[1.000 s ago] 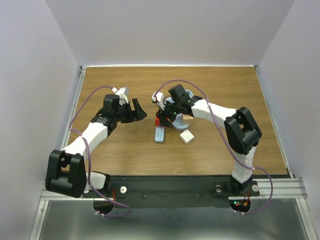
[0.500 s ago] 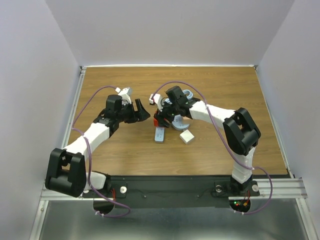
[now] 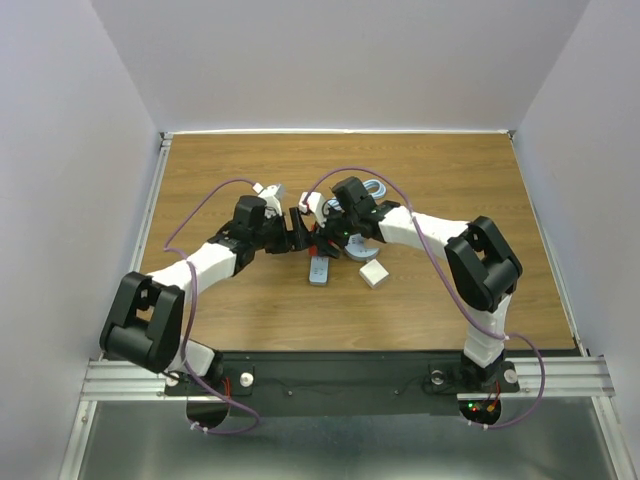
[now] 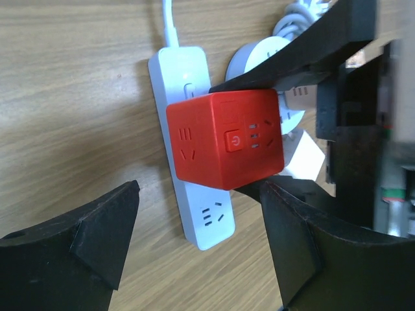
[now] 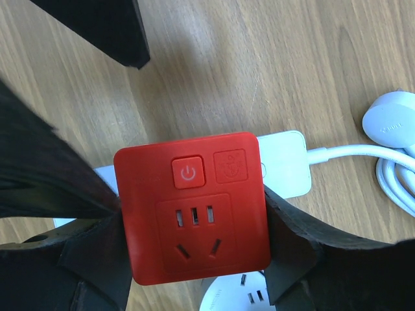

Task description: Insert the plug

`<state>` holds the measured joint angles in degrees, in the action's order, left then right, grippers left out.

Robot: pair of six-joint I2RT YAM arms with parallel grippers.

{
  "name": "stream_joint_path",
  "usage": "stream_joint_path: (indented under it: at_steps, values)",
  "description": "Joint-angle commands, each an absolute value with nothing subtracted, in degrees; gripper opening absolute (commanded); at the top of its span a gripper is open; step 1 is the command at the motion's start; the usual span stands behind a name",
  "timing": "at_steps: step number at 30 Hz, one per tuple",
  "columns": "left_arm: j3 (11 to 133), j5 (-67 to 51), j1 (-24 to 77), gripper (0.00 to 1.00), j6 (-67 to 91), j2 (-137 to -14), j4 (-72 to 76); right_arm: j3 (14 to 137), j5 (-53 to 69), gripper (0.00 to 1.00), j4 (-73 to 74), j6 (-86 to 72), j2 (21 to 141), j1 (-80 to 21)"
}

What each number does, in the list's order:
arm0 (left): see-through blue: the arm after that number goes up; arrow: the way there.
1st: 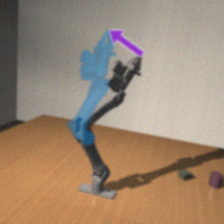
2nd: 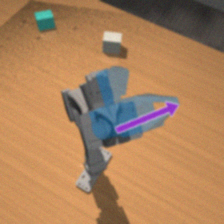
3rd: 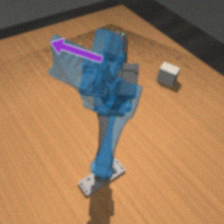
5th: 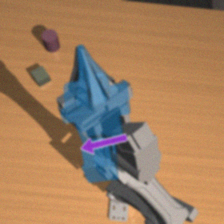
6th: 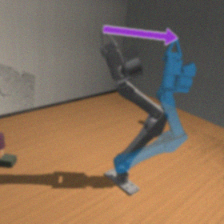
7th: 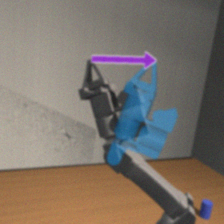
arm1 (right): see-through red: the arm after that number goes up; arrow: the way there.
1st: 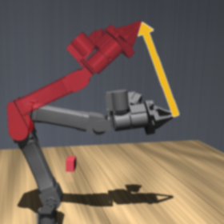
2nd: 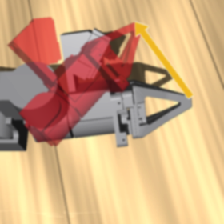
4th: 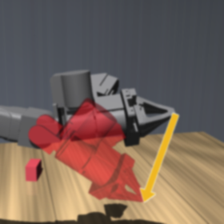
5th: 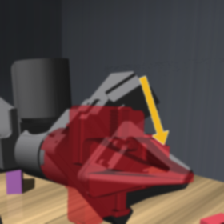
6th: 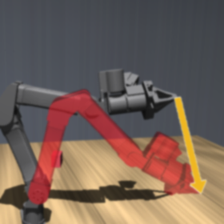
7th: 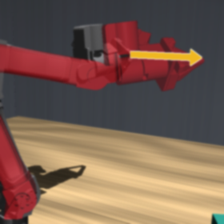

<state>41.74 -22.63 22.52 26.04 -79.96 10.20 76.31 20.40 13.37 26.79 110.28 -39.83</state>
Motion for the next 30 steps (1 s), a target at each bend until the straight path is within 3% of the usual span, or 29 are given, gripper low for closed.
stream_joint_path:
  at_steps: [1,9,24,30]
  values:
    - [40.8,-21.3,23.0,0.86,27.2,-81.1,15.2,72.2,15.1,0.00,16.3,24.3,113.6,-40.5]
    - [43.1,-22.2,24.3,0.81,26.5,-87.4,17.7,68.6,14.2,0.00,14.4,22.7,110.5,-40.5]
    - [41.2,-19.1,26.0,0.77,25.3,-87.9,15.9,68.7,17.0,0.01,9.9,13.6,109.1,-40.5]
    - [41.2,-18.4,26.1,0.74,25.0,-88.4,15.6,69.3,16.4,0.07,9.7,11.7,107.2,-40.4]
